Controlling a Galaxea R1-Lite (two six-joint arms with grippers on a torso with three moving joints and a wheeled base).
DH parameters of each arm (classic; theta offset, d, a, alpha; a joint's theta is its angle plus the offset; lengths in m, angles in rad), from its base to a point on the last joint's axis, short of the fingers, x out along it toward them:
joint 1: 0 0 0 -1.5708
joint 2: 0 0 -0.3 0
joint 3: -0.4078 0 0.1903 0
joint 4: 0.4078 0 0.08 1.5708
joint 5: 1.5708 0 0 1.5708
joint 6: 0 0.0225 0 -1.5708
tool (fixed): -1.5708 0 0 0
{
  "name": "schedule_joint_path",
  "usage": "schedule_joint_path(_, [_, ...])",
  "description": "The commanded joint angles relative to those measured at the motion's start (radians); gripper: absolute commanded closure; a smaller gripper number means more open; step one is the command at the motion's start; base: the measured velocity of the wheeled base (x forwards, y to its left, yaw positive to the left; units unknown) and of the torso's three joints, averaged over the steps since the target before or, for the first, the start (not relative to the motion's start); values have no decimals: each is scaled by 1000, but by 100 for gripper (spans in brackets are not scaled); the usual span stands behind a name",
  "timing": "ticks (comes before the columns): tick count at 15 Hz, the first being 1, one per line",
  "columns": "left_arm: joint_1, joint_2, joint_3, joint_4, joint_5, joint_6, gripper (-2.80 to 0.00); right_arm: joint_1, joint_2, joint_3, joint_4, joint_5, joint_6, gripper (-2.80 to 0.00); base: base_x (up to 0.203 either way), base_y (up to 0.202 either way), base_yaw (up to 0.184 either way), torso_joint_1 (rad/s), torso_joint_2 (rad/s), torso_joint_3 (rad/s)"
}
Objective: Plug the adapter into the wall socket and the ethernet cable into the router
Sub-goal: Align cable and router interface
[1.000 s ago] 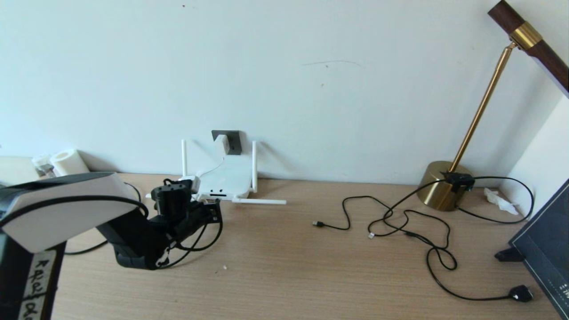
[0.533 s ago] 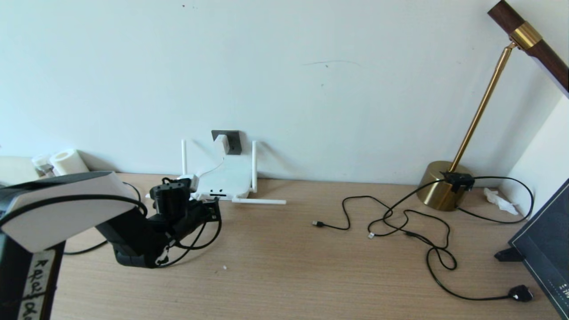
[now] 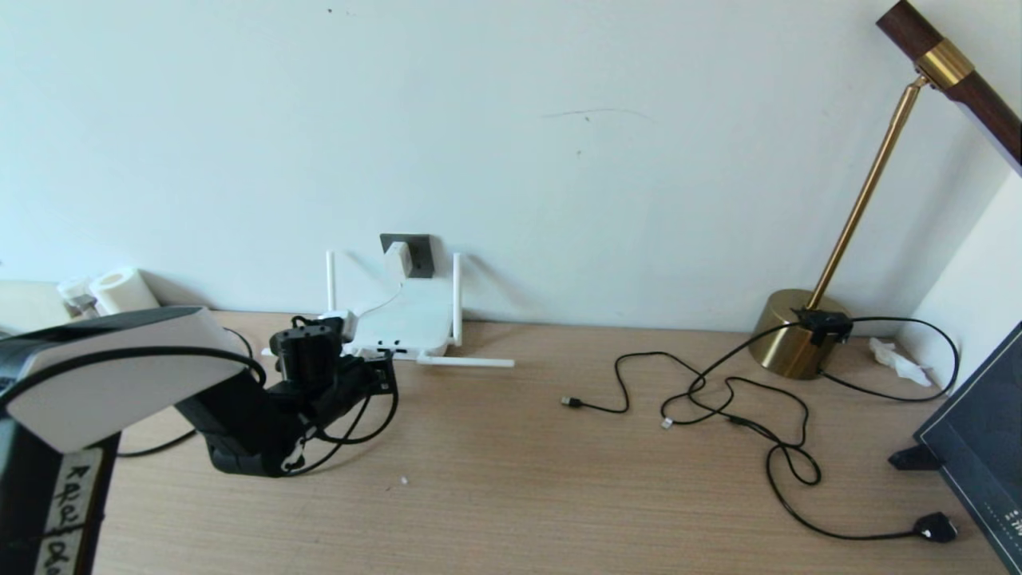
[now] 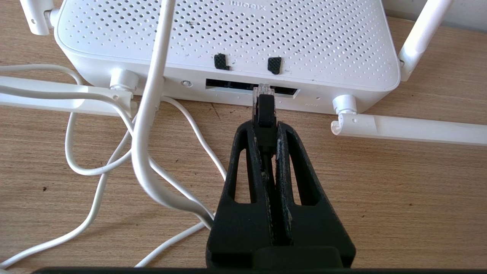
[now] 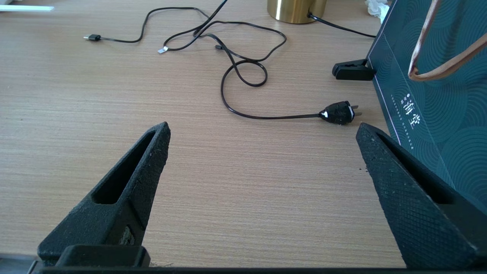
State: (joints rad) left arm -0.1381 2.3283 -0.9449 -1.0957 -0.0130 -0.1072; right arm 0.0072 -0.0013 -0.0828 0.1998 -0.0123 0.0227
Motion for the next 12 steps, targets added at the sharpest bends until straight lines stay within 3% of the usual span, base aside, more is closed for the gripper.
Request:
schedule_joint_path(1, [0, 3, -7, -6, 1, 0, 0, 0, 1, 0, 1, 0, 0, -280, 0, 0, 0, 0, 0, 0])
schedule_joint_path(12, [-2, 16, -31, 11, 1, 1, 0, 0, 1, 0, 1, 0, 0, -280, 0, 0, 0, 0, 0, 0])
